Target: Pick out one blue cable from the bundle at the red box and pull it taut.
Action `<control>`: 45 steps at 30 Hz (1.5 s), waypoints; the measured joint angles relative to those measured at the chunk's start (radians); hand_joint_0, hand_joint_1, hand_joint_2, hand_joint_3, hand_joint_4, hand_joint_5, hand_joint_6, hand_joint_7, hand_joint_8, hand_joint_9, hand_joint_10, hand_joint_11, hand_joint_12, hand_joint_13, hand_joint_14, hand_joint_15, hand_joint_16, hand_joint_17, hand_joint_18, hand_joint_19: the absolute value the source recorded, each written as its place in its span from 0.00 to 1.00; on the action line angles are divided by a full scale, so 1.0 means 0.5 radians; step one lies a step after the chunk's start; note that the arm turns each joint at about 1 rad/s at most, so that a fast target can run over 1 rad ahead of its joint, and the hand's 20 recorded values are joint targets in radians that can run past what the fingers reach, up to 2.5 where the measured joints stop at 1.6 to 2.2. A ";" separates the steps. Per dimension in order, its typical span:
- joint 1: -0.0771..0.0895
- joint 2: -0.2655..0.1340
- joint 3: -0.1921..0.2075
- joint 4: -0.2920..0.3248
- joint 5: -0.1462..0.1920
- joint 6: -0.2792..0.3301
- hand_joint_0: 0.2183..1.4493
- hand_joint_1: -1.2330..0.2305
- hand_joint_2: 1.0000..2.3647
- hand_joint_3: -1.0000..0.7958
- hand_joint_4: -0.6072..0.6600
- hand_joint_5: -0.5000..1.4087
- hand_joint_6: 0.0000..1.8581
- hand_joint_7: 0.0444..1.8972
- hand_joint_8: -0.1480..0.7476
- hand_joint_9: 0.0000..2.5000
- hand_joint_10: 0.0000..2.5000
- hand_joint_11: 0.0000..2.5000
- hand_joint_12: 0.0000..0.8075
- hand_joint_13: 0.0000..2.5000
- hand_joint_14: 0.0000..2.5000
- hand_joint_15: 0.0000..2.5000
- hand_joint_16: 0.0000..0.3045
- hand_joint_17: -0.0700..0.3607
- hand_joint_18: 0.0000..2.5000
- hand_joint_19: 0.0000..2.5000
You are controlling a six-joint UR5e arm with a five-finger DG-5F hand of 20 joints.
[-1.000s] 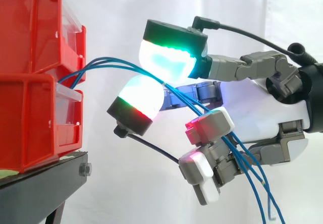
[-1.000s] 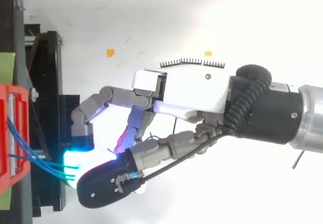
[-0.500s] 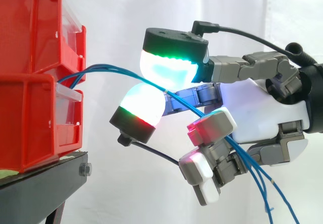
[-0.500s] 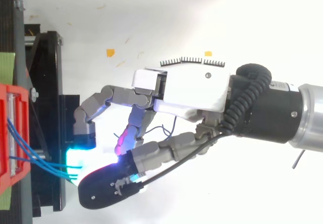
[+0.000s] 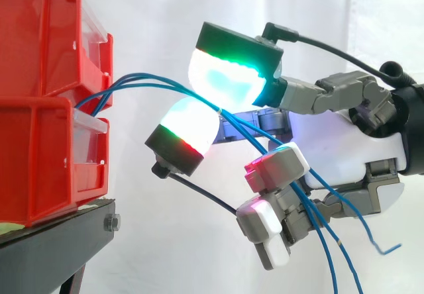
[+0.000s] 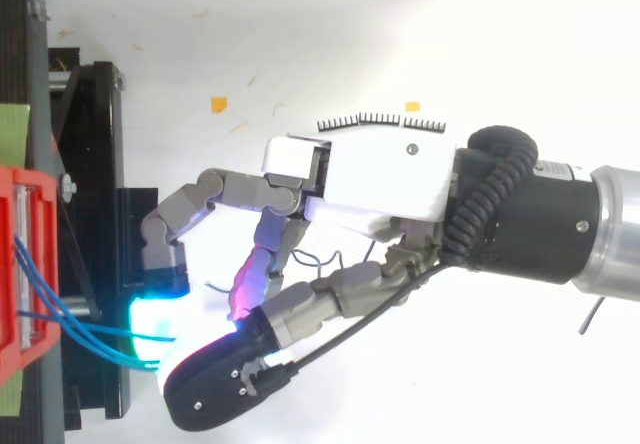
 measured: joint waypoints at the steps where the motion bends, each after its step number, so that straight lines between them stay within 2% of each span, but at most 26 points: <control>1: 0.000 0.000 0.000 0.000 0.000 0.000 0.47 0.22 0.00 0.28 0.20 0.21 0.51 0.60 0.46 0.57 0.01 0.38 0.39 0.46 0.01 0.27 0.14 0.39 0.39 0.27; 16: 0.000 0.000 -0.002 0.000 -0.001 0.000 0.46 0.17 0.00 0.28 0.21 0.22 0.51 0.59 0.45 0.57 0.02 0.38 0.39 0.46 0.01 0.27 0.14 0.38 0.39 0.26; 31: -0.003 0.000 -0.014 0.000 -0.001 0.000 0.42 0.16 0.00 0.28 0.26 0.22 0.50 0.58 0.46 0.57 0.02 0.37 0.39 0.45 0.01 0.27 0.14 0.38 0.38 0.26; 35: -0.004 0.000 -0.015 0.000 -0.001 0.000 0.40 0.16 0.00 0.28 0.28 0.22 0.50 0.55 0.46 0.57 0.01 0.37 0.39 0.45 0.01 0.27 0.14 0.38 0.38 0.26; 39: -0.005 0.000 -0.016 0.000 -0.003 0.000 0.31 0.17 0.00 0.28 0.37 0.22 0.50 0.48 0.46 0.56 0.02 0.37 0.40 0.45 0.01 0.28 0.14 0.39 0.38 0.27; 45: -0.006 0.000 -0.016 0.000 -0.007 0.000 0.24 0.20 0.00 0.28 0.42 0.22 0.48 0.49 0.49 0.56 0.01 0.36 0.42 0.45 0.01 0.28 0.15 0.40 0.38 0.26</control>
